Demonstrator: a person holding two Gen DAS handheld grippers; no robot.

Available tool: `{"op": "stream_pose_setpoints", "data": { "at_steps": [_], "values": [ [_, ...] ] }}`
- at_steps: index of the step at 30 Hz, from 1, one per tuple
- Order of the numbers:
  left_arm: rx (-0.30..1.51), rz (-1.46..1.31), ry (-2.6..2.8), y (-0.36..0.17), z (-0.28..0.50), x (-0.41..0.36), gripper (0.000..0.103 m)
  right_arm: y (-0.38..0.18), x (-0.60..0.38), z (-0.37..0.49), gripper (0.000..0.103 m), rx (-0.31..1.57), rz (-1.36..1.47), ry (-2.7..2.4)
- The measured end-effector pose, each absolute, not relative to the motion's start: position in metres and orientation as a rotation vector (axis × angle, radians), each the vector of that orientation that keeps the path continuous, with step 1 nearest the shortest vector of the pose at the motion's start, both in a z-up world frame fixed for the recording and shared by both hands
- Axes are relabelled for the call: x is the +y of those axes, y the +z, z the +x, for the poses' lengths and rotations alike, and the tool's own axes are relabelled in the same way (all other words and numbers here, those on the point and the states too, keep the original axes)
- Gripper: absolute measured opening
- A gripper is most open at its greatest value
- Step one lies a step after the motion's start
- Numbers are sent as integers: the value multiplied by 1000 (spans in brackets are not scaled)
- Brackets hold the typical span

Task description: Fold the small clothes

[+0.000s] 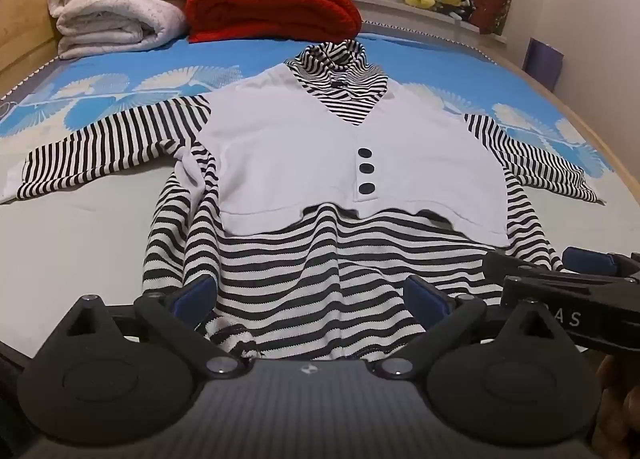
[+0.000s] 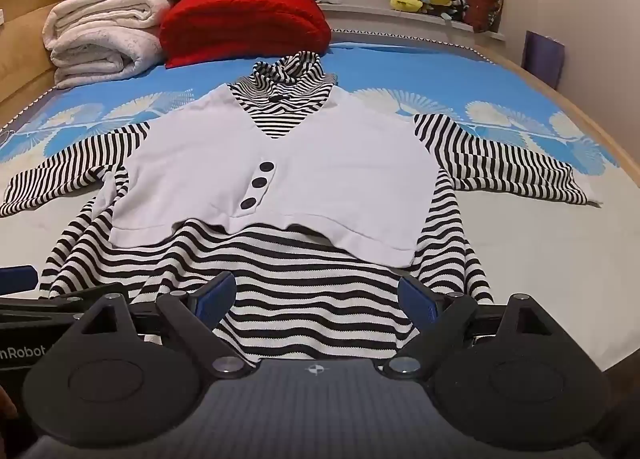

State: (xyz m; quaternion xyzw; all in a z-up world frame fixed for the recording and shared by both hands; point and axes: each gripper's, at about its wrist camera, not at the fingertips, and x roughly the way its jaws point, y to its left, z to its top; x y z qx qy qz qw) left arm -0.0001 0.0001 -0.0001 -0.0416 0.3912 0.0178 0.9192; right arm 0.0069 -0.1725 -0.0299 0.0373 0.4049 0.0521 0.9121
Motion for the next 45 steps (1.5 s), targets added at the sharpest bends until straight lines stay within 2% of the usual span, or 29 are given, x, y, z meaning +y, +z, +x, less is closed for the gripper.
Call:
{"op": "stream_pose_setpoints", "data": {
  "at_steps": [45],
  "values": [
    [802,-78,39,-15,5,5,101,-36,-171,7,89,841,63,105]
  ]
}}
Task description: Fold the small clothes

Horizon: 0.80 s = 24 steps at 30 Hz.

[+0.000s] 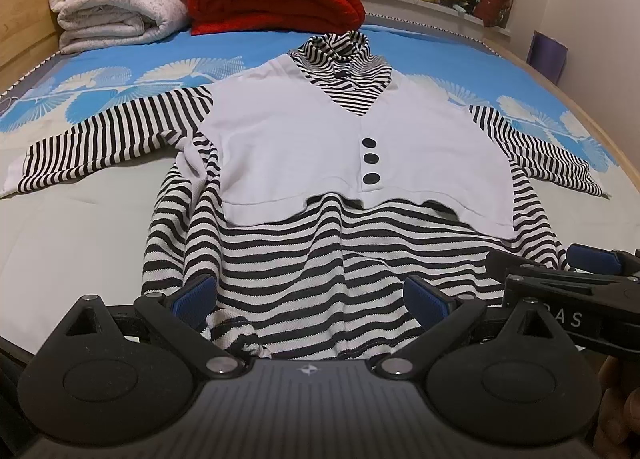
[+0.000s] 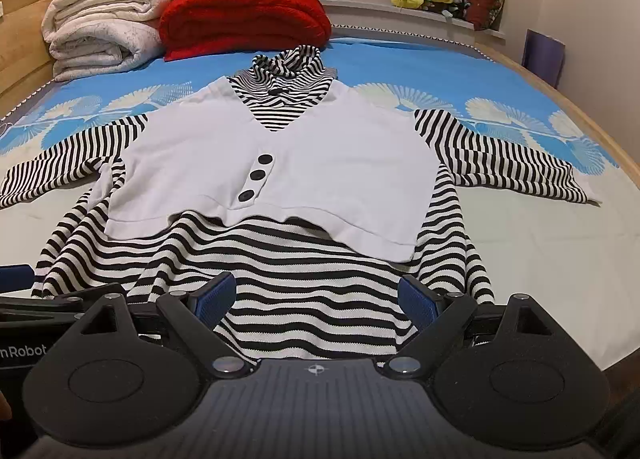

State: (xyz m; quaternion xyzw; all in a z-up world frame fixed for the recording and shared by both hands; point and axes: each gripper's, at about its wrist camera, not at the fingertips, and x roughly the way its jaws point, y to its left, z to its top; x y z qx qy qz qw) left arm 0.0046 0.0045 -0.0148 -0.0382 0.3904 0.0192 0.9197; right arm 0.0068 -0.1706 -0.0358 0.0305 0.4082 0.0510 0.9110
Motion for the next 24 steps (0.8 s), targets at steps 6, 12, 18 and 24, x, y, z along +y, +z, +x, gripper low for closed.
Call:
{"op": "stream_pose_setpoints", "data": {
  "at_steps": [6,12,18,24],
  "values": [
    [802,-81,39,-23,-2,7,101,-36,-171,7,89,841,64,106],
    [797,-76,42,-28,-5,6,101,-36,-171,7,89,842,70,105],
    [715,43,94,-7,-2,1,101,-37,-170,7,89,840,71,107],
    [652,19,85,16,-2,6,101,-34,-172,9,89,841,68,96]
  ]
}}
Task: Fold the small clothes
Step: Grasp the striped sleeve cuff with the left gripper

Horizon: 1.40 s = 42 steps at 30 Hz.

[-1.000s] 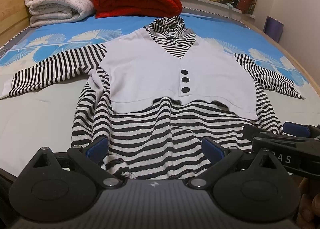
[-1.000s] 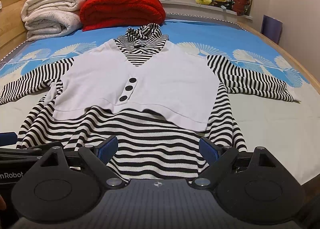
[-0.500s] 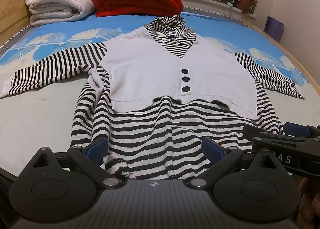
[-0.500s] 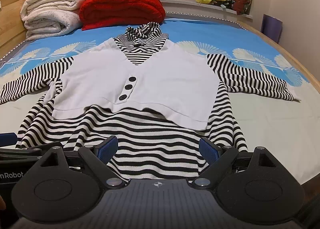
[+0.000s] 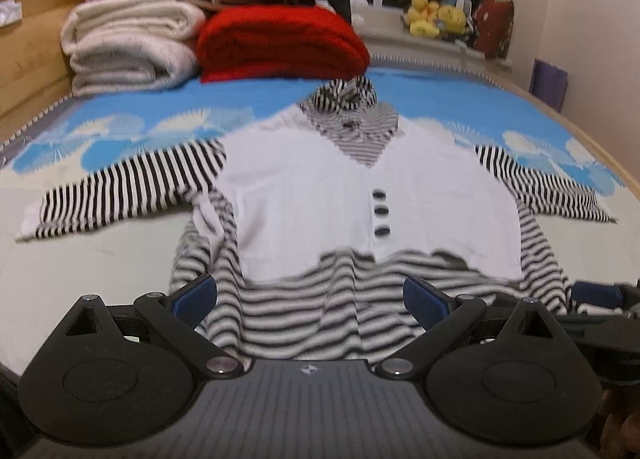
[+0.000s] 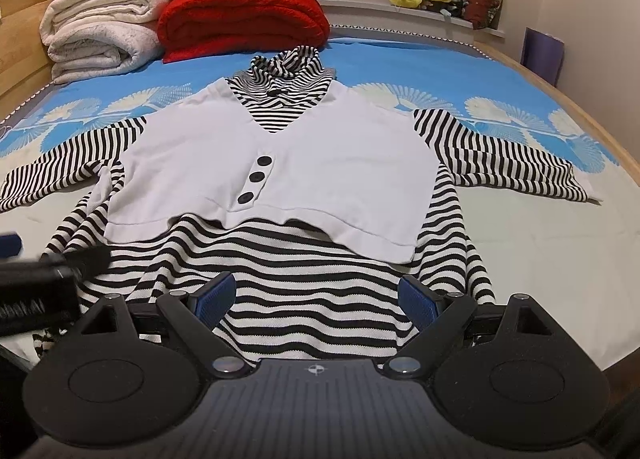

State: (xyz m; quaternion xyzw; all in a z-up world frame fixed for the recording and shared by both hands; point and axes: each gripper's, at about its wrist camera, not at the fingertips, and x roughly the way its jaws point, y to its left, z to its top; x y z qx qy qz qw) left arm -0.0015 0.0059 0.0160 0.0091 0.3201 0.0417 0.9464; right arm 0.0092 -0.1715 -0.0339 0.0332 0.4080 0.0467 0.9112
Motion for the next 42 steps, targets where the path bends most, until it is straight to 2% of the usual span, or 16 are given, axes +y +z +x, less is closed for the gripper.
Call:
{"op": "stream_pose_setpoints", "data": {
  "at_steps": [3,9,13,16,18,21,25,30,34,38,42],
  "values": [
    [710,49,70,33,16,11,101,-32,-174,10,89,831,77,79],
    [648,73,65,74,78,44,101,-25,-183,12,89,771,114,57],
    [648,140,103,81,132,77,100,-18,-191,13,89,725,153,40],
    [694,197,145,69,171,117,89,-14,-195,17,89,707,162,33],
    [740,187,189,59,187,150,77,-10,-197,21,89,704,159,35],
    [852,114,288,34,198,209,65,0,-198,35,89,729,143,57],
    [1044,73,471,14,205,263,64,31,-201,71,89,703,122,85],
    [1016,-67,507,17,199,296,64,74,-196,146,89,609,151,146],
    [963,-222,532,-2,197,343,64,90,-185,205,89,562,176,215],
    [986,-309,594,-5,195,365,64,75,-179,237,89,523,152,223],
    [1014,-339,643,-14,201,377,67,39,-176,259,89,636,150,186]
  ]
}}
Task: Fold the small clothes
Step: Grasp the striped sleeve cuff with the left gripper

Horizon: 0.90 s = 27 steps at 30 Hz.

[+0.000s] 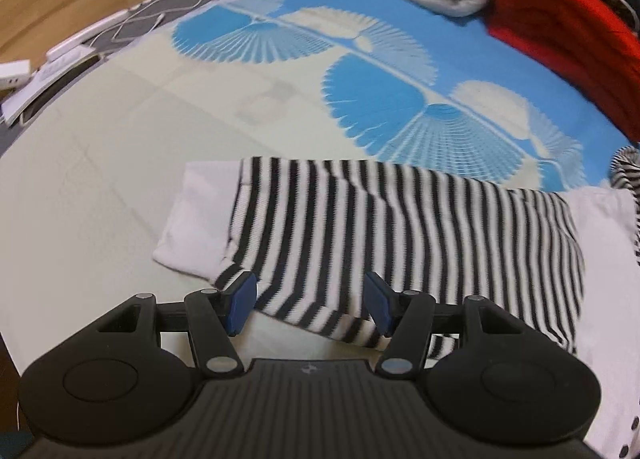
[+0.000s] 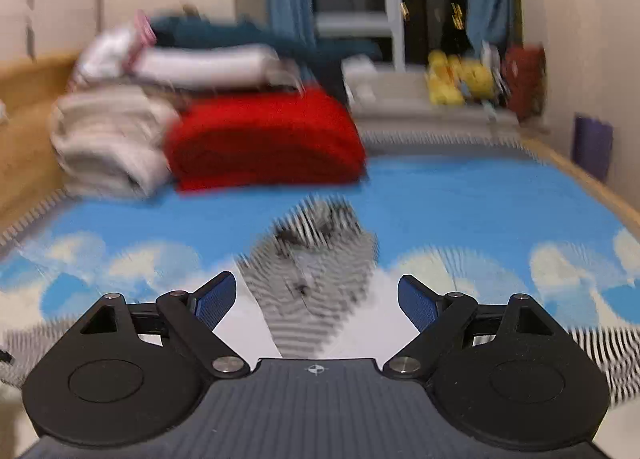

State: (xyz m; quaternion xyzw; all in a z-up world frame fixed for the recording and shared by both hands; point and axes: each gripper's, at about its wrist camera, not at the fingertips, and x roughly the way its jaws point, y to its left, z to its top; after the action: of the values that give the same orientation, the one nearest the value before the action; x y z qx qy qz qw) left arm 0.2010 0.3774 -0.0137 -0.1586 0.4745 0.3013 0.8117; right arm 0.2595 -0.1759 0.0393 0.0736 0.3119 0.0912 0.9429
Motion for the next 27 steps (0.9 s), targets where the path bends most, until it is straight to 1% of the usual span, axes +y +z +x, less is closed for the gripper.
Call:
{"op": "stream_pose_setpoints", "data": {
  "at_steps": [3,7,11,14,16,17,19,21,22,23,24,25,26,27],
  "values": [
    [1025,-347,663,-16,203,380,68,29,-173,272,88,659,190,195],
    [1034,-355,678,-19,206,383,68,19,-162,277,87,660,147,220],
    [1034,-440,706,-17,198,394,68,14,-162,281,86,681,147,232],
    [1060,-509,743,-22,194,405,70,14,-166,281,81,686,152,236],
    [1082,-567,759,-27,191,412,70,14,-168,282,71,687,156,235],
    [1086,-599,762,-29,189,415,70,14,-168,282,67,688,157,234],
    [1090,-644,774,-32,185,419,70,13,-169,281,55,690,158,234],
    [1086,-677,795,-35,183,423,69,14,-170,281,52,690,159,235],
    [1082,-690,803,-35,182,425,68,14,-170,281,51,688,161,236],
    [1075,-694,815,-35,180,427,64,14,-170,280,51,687,161,237],
    [1067,-695,827,-36,179,428,55,13,-171,279,51,688,160,238],
    [1059,-695,834,-35,178,429,48,13,-172,279,51,690,160,237],
    [1053,-698,833,-34,178,430,31,13,-174,278,51,692,163,238],
    [1047,-687,833,-32,180,430,9,12,-175,277,51,693,164,237]
  ]
}}
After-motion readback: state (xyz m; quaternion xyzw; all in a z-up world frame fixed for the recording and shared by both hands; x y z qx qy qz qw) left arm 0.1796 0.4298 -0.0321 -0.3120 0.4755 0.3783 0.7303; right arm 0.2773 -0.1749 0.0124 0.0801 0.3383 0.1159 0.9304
